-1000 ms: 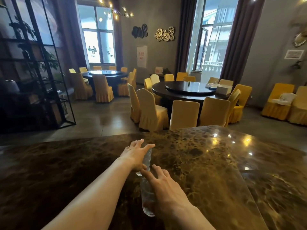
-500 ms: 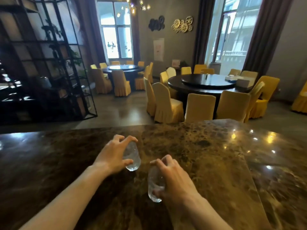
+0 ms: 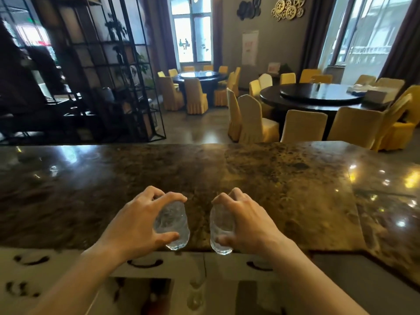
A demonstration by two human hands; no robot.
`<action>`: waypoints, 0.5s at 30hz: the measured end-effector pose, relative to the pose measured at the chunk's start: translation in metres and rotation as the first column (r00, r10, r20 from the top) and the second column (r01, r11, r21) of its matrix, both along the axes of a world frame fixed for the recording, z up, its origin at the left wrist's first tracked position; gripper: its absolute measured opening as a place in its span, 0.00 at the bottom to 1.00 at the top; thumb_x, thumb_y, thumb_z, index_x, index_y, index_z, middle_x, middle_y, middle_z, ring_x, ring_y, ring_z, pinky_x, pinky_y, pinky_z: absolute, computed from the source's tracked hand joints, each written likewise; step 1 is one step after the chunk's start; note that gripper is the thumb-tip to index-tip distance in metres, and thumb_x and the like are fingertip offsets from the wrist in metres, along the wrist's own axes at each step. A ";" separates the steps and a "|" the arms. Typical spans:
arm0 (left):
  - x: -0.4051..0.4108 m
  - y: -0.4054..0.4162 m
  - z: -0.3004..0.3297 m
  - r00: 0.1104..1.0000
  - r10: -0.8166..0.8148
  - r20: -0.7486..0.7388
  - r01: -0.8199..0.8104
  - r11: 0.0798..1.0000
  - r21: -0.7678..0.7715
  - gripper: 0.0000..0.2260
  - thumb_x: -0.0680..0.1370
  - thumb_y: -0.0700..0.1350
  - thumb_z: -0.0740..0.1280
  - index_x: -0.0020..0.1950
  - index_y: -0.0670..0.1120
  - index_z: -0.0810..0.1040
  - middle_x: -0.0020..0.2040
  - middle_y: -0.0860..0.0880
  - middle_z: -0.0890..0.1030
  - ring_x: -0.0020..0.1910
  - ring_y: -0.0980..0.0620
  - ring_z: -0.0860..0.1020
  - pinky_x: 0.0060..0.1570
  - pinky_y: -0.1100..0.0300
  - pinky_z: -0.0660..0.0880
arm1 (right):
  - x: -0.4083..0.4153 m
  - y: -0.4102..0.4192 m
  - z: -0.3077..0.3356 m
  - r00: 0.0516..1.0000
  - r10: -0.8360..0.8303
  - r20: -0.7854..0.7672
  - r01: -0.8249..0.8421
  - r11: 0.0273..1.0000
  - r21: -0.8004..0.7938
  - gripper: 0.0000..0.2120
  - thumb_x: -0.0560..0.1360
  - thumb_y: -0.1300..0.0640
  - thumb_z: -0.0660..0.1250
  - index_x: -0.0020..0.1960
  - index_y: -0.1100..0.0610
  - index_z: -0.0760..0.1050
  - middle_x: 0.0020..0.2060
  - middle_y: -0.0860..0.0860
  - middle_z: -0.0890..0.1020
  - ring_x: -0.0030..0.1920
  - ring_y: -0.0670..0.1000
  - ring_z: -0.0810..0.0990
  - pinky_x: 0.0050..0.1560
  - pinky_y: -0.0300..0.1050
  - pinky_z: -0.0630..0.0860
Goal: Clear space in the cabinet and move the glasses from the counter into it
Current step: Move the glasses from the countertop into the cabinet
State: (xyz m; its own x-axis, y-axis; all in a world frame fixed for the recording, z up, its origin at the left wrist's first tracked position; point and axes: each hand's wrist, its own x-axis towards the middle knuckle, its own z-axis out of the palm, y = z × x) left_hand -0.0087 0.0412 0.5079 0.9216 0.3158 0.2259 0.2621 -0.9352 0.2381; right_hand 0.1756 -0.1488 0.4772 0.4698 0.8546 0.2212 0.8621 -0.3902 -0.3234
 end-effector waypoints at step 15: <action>-0.123 -0.044 -0.113 0.999 0.039 -0.029 -0.043 0.989 -0.140 0.33 0.66 0.62 0.76 0.67 0.70 0.65 0.56 0.59 0.68 0.55 0.58 0.70 0.50 0.60 0.76 | -0.131 -0.052 -0.094 0.986 -0.064 -0.151 0.041 0.987 -0.153 0.37 0.63 0.41 0.78 0.66 0.39 0.65 0.58 0.44 0.68 0.57 0.48 0.70 0.52 0.46 0.78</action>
State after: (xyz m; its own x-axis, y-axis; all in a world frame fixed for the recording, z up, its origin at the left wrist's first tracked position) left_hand -0.1317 -0.0027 0.3951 0.9123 0.3800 0.1524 0.3073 -0.8815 0.3586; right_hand 0.0450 -0.2007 0.3836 0.5335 0.8457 0.0138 0.7829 -0.4876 -0.3864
